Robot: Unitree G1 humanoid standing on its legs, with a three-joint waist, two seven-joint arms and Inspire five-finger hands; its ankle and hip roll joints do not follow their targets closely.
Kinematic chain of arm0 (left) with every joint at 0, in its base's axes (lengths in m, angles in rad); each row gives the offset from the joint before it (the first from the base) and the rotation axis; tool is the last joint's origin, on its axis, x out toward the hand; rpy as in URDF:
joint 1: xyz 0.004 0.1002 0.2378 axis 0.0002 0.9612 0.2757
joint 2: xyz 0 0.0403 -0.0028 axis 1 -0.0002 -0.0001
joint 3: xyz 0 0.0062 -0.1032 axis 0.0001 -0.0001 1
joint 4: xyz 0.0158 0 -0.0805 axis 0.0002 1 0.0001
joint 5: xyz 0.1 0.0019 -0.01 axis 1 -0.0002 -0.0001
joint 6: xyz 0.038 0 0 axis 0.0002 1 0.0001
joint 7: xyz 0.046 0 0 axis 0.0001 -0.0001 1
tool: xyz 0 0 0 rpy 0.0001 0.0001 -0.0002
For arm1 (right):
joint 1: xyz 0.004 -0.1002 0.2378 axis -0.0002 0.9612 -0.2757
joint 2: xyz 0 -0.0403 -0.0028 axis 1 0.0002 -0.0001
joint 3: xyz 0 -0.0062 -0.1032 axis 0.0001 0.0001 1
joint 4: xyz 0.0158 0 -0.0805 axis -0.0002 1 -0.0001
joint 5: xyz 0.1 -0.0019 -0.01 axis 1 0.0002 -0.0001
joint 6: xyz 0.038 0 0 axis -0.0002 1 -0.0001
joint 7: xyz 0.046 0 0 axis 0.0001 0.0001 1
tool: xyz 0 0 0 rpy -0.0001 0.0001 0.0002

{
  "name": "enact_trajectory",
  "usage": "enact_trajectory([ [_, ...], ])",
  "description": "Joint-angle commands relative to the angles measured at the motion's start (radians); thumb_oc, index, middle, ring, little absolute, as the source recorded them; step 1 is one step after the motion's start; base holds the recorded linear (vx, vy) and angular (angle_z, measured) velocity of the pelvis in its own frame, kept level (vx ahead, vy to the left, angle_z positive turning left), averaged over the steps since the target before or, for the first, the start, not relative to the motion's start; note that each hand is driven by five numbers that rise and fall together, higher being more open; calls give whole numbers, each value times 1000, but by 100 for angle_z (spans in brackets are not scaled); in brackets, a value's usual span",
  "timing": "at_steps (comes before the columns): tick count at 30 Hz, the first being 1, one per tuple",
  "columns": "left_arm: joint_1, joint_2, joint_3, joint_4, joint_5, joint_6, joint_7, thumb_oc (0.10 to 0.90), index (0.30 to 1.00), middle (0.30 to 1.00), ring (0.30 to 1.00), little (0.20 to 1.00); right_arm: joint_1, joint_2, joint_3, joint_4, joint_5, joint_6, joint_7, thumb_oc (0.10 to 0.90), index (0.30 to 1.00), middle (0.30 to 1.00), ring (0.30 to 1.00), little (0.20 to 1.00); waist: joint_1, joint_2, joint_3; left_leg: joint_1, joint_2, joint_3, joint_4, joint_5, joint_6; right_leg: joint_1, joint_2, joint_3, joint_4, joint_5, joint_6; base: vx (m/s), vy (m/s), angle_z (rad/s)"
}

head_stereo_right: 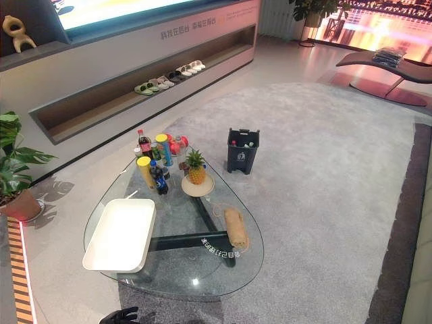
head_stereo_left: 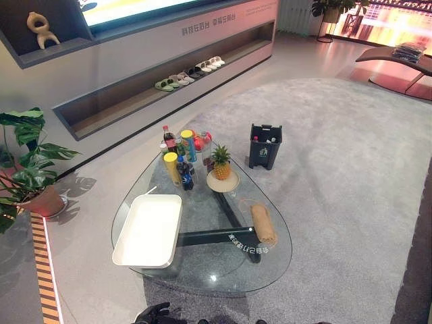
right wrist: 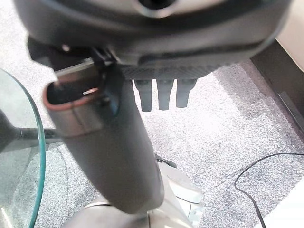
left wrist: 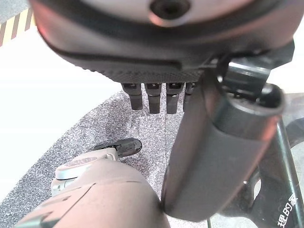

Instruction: Wipe the table with a cloth and put it in the basket.

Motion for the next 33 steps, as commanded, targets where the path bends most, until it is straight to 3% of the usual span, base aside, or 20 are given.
enact_trajectory([
  [1,-91,-6,8,48,17,-41,18,800,900,900,900,900,-77,-17,32,46,-23,0,-4,800,900,900,900,900,-2,-17,13,5,-22,0,0,-74,-11,3,-6,-39,32,-49,26,0,0,0],
  [11,-89,2,10,29,-30,-48,48,800,900,900,900,900,-81,-42,41,34,-12,8,6,800,900,900,900,900,-8,-2,46,-19,-24,-4,0,-61,-12,-23,-6,-29,32,-38,26,0,5,0],
  [16,-155,15,-18,-13,-116,-78,85,800,900,900,900,900,-146,-69,69,9,24,12,-10,800,900,900,900,900,-25,18,151,-128,-28,-4,0,-18,-9,-149,-5,0,50,-7,20,-165,42,-11],
  [17,-155,15,-18,-13,-116,-78,85,800,900,900,900,900,-146,-69,69,9,24,12,-10,800,900,900,900,900,-25,18,150,-129,-28,-4,0,-18,-9,-151,-5,0,50,-7,20,-305,29,-4],
  [18,-206,21,-27,-28,-143,-85,99,800,900,900,900,900,-196,-70,81,1,44,15,-27,800,900,900,900,900,-32,24,203,-184,-32,0,0,1,-5,-215,1,15,55,13,17,-281,19,-1],
  [20,-258,23,-36,-37,-158,-91,114,800,900,900,900,900,-245,-62,94,-1,77,24,-50,800,900,900,900,900,-35,27,249,-239,-35,-6,0,19,-3,-277,12,24,71,20,12,-262,12,-1],
  [27,-313,41,-44,-50,-215,-134,128,800,900,900,900,900,-276,-78,78,-20,149,10,-95,800,900,900,900,900,-24,33,349,-347,-49,-36,0,60,-3,-406,27,19,164,0,-1,-139,8,2],
  [33,-365,63,-31,-50,-277,-136,105,800,900,900,900,900,-325,-115,64,-23,206,-11,-120,800,900,900,900,900,-21,29,419,-503,-83,-55,200,34,-10,-536,13,10,302,-23,-19,-134,-12,7],
])
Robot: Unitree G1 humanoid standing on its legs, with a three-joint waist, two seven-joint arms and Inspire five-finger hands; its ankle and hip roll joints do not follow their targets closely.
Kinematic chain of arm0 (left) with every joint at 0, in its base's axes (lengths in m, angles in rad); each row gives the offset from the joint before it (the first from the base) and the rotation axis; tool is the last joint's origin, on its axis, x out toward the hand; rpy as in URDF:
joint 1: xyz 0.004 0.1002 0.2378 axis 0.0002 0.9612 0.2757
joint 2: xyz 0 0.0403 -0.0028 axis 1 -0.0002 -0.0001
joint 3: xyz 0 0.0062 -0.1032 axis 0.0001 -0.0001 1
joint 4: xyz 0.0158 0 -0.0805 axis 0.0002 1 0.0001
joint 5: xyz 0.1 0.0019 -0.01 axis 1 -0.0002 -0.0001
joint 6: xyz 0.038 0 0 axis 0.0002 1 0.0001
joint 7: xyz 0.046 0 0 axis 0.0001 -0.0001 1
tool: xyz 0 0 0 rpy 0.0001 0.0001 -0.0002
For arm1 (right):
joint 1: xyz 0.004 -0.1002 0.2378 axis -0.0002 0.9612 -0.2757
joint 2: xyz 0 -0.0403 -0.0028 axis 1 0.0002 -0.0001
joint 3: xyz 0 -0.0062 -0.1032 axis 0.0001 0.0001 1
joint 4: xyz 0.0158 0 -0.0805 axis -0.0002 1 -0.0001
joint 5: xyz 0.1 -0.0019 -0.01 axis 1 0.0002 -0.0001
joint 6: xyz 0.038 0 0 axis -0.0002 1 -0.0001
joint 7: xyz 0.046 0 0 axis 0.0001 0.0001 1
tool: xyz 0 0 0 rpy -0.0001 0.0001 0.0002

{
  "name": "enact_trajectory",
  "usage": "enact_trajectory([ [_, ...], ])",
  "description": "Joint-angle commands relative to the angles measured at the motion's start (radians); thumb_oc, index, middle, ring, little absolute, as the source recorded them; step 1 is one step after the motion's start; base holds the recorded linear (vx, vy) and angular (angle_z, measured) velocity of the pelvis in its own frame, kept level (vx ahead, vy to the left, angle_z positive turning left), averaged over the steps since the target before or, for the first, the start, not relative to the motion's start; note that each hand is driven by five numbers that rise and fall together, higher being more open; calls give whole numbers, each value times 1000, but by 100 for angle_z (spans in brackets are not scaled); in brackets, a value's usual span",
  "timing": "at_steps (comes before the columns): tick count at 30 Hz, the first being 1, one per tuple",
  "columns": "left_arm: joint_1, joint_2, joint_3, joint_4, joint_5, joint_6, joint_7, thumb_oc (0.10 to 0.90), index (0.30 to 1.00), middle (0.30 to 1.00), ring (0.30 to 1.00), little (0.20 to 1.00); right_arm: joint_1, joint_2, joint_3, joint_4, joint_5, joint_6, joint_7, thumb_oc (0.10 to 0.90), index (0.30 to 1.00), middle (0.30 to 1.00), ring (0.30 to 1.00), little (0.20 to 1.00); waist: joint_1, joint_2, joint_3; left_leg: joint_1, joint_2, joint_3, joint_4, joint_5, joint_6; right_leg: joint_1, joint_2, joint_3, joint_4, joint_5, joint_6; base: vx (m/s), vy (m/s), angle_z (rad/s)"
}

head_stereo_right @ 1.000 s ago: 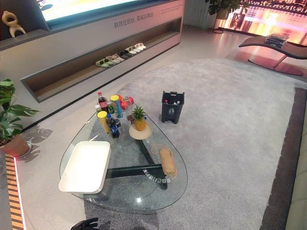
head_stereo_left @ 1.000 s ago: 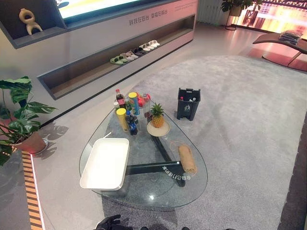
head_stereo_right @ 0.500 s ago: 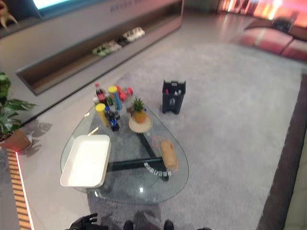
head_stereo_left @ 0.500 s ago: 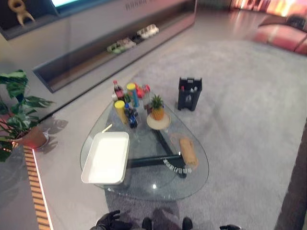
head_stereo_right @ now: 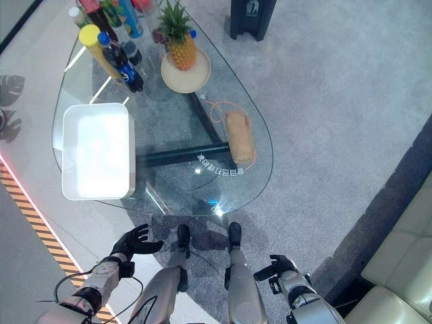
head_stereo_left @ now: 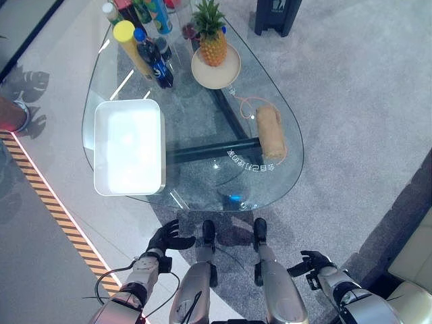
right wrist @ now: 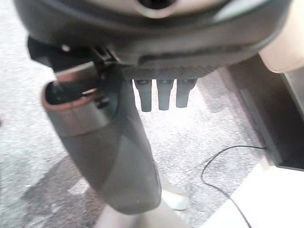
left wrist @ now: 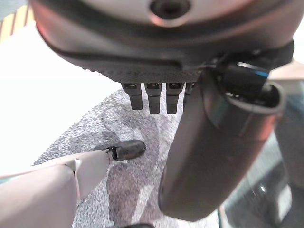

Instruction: Wipe the table with a cloth and put it in the basket.

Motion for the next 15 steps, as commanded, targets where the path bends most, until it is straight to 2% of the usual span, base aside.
enact_trajectory([
  [1,-13,45,11,41,-41,-19,-2,800,900,900,900,900,7,-58,2,10,70,-16,-49,800,900,900,900,900,6,-14,11,-141,-74,-43,208,-88,-3,-175,9,-9,285,-132,-19,-89,-23,8],
  [7,-37,75,9,4,-39,10,6,800,900,900,900,900,-43,-70,8,-39,98,-76,-120,800,900,900,900,900,5,-20,15,-320,-73,-33,405,-150,6,-341,7,-6,434,-169,-30,-54,-34,13],
  [15,-33,84,-7,-24,-57,7,19,800,900,900,900,900,-86,-81,6,-99,88,-139,-208,800,900,900,900,900,12,-19,15,-430,-61,-47,502,-187,17,-458,26,0,531,-196,-39,-2,-21,2],
])
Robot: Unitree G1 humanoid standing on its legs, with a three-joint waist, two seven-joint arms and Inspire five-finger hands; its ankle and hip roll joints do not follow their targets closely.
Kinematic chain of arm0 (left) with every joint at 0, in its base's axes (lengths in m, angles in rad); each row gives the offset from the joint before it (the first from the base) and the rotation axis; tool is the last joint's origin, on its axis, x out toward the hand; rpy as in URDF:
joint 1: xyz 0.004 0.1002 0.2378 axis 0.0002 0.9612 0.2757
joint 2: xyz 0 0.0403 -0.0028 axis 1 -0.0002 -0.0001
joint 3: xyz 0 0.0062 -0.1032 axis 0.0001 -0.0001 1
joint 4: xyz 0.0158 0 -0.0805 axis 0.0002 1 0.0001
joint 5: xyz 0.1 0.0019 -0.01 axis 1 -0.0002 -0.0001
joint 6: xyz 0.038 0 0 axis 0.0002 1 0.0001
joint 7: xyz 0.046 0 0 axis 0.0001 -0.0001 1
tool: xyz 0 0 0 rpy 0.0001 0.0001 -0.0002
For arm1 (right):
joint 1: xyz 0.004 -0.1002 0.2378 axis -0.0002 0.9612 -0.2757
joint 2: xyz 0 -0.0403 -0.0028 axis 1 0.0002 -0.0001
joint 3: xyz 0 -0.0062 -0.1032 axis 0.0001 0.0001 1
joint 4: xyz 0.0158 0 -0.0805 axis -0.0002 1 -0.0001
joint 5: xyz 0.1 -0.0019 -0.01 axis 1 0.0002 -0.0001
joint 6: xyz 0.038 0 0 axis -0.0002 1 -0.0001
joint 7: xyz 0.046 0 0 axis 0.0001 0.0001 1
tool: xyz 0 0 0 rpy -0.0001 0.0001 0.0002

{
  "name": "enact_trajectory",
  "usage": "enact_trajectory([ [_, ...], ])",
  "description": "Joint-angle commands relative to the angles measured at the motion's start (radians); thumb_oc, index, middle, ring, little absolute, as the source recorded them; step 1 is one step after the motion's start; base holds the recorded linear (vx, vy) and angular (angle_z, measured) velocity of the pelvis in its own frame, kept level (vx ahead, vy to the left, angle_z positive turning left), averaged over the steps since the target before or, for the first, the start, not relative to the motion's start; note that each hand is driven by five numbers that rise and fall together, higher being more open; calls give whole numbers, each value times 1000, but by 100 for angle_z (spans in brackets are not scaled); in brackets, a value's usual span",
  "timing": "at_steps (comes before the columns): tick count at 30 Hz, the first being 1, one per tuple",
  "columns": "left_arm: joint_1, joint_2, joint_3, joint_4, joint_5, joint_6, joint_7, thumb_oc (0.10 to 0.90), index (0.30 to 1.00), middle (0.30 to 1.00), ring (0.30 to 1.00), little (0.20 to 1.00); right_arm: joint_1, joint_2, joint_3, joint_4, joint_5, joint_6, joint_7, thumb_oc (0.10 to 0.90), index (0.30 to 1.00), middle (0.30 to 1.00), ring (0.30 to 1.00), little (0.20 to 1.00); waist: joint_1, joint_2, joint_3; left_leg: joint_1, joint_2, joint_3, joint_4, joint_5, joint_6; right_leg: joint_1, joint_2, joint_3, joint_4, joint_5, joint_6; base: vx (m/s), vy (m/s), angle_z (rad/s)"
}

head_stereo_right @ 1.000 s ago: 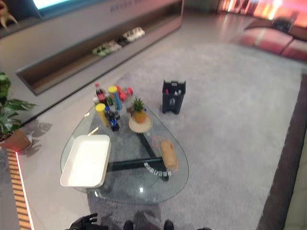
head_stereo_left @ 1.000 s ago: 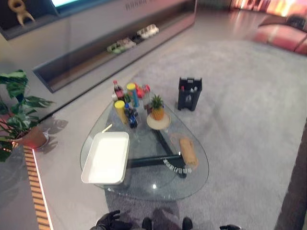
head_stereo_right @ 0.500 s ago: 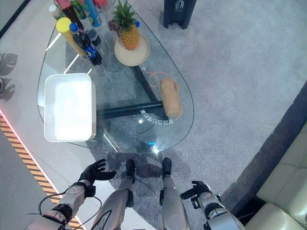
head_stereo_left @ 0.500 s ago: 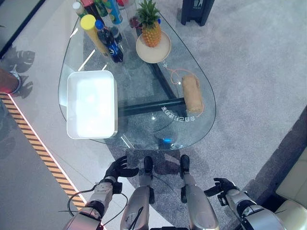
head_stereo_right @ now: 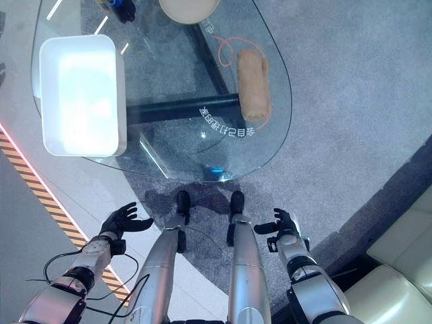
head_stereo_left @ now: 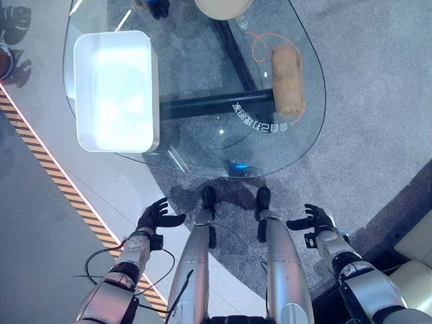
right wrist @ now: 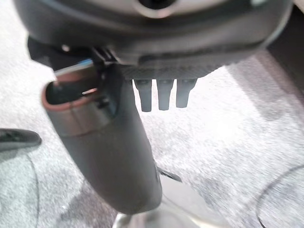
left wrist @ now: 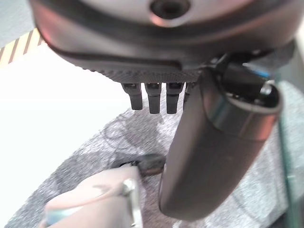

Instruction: Wipe the table with a cloth and put it in the basket.

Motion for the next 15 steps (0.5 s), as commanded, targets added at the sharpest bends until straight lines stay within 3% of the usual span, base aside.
enact_trajectory([
  [1,49,19,7,-14,-35,-19,9,800,900,900,900,900,77,-68,3,-18,11,-35,-77,800,900,900,900,900,7,1,-17,-30,-50,-1,124,-89,34,16,50,-15,-15,0,-4,9,-53,-1],
  [7,42,32,-5,-18,-45,-16,1,800,900,900,900,900,15,-122,-31,-47,65,-153,-147,800,900,900,900,900,18,-1,-17,-54,-46,-2,144,-95,33,-7,41,-27,1,4,-6,1,-11,0],
  [15,50,38,-31,-53,-88,-42,5,800,900,900,900,900,-93,-198,-56,-266,178,-201,-322,800,900,900,900,900,15,-7,-17,-62,-40,8,122,-87,25,-13,44,-27,-37,25,-6,0,0,0],
])
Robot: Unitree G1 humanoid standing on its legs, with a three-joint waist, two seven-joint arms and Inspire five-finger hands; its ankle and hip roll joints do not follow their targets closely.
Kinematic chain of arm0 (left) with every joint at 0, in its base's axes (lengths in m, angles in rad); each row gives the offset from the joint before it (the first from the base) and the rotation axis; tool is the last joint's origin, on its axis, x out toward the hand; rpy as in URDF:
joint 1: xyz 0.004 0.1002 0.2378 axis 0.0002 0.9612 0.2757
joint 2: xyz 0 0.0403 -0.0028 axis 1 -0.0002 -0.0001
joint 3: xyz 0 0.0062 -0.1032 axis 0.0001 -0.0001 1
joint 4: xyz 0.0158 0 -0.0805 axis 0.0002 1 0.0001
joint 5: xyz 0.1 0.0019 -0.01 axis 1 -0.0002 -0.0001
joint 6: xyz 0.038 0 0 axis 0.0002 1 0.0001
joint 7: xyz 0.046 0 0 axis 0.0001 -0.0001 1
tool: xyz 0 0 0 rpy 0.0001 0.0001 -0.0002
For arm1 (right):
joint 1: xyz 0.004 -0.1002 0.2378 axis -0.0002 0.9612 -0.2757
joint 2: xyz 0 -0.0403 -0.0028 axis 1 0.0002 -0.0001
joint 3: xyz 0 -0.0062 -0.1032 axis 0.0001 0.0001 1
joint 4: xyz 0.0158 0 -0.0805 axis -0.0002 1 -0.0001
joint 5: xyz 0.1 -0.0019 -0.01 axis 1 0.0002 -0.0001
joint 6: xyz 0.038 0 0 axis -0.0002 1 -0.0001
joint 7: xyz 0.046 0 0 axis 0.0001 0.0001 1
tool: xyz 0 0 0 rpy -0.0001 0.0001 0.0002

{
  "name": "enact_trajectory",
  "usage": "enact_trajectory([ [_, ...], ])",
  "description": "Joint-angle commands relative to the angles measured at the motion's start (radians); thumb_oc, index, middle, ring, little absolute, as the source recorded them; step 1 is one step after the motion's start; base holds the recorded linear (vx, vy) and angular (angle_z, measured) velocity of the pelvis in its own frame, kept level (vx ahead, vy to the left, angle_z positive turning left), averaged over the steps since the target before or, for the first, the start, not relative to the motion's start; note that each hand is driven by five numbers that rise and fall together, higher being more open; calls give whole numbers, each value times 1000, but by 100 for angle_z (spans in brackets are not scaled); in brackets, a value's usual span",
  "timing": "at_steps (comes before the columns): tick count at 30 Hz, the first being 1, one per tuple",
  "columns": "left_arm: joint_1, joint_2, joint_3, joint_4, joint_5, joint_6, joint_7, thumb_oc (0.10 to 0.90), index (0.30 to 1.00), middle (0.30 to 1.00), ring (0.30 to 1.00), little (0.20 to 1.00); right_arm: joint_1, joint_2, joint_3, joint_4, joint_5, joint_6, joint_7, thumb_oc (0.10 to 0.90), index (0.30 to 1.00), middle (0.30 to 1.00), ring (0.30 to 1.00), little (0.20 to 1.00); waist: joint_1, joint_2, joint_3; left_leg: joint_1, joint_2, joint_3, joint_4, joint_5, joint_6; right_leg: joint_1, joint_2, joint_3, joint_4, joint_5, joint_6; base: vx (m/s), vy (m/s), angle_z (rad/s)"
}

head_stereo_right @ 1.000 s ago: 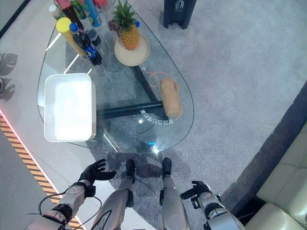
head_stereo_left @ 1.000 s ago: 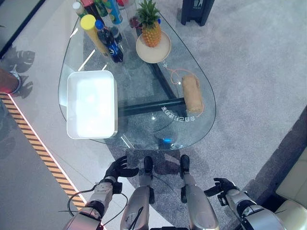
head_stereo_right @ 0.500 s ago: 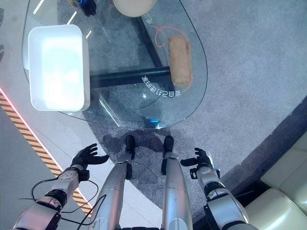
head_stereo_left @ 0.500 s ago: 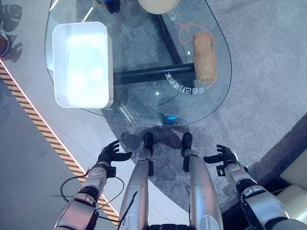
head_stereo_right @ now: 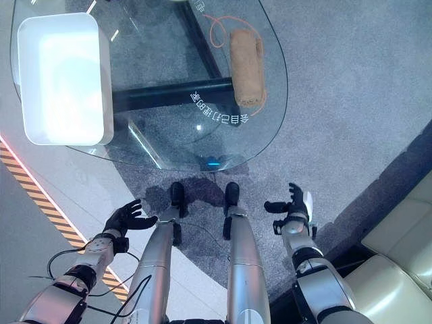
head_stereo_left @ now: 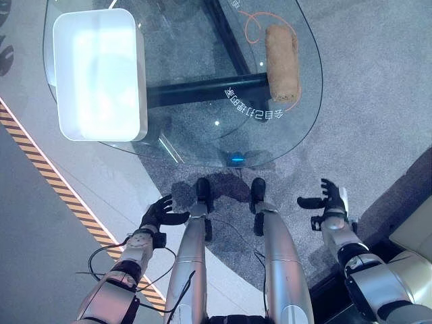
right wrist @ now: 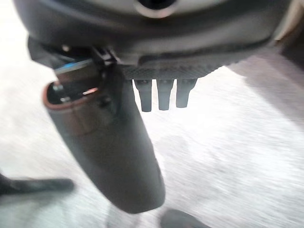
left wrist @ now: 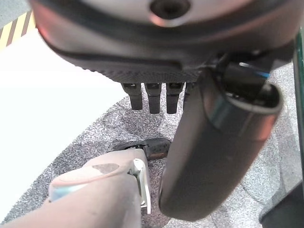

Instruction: Wipe the table with a cloth and put it in the basket.

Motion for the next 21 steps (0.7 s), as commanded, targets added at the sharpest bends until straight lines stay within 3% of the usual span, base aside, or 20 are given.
enact_trajectory([
  [1,57,33,-10,-4,-49,-41,12,800,900,900,900,900,-22,-99,-58,-109,99,-96,-145,800,900,900,900,900,14,-4,-19,-8,-46,26,94,-87,24,31,32,-22,-47,19,4,0,34,-1],
  [5,52,17,-31,10,-69,-64,22,800,900,900,900,900,-118,-115,-58,-182,160,-143,-194,800,900,900,900,900,20,7,-19,-9,-50,29,65,-77,23,26,28,-35,-67,23,1,-17,38,-2],
  [8,46,15,-35,22,-75,-74,12,800,900,900,900,900,-189,-121,-22,-249,171,-138,-238,800,900,900,900,900,26,13,-19,-7,-52,31,50,-71,19,27,22,-42,-78,23,-2,0,0,0],
  [15,37,-6,-48,29,-81,-80,13,800,900,900,900,900,-317,-100,32,-364,127,-96,-312,800,900,900,900,900,36,26,-19,-7,-57,36,34,-65,16,25,14,-47,-91,19,-9,-2,23,-1],
  [21,45,-28,-56,14,-68,-79,21,800,900,900,900,900,-386,-82,63,-394,152,-45,-304,800,900,900,900,900,48,34,-19,-6,-63,39,34,-66,16,24,11,-53,-91,13,-16,4,11,0],
])
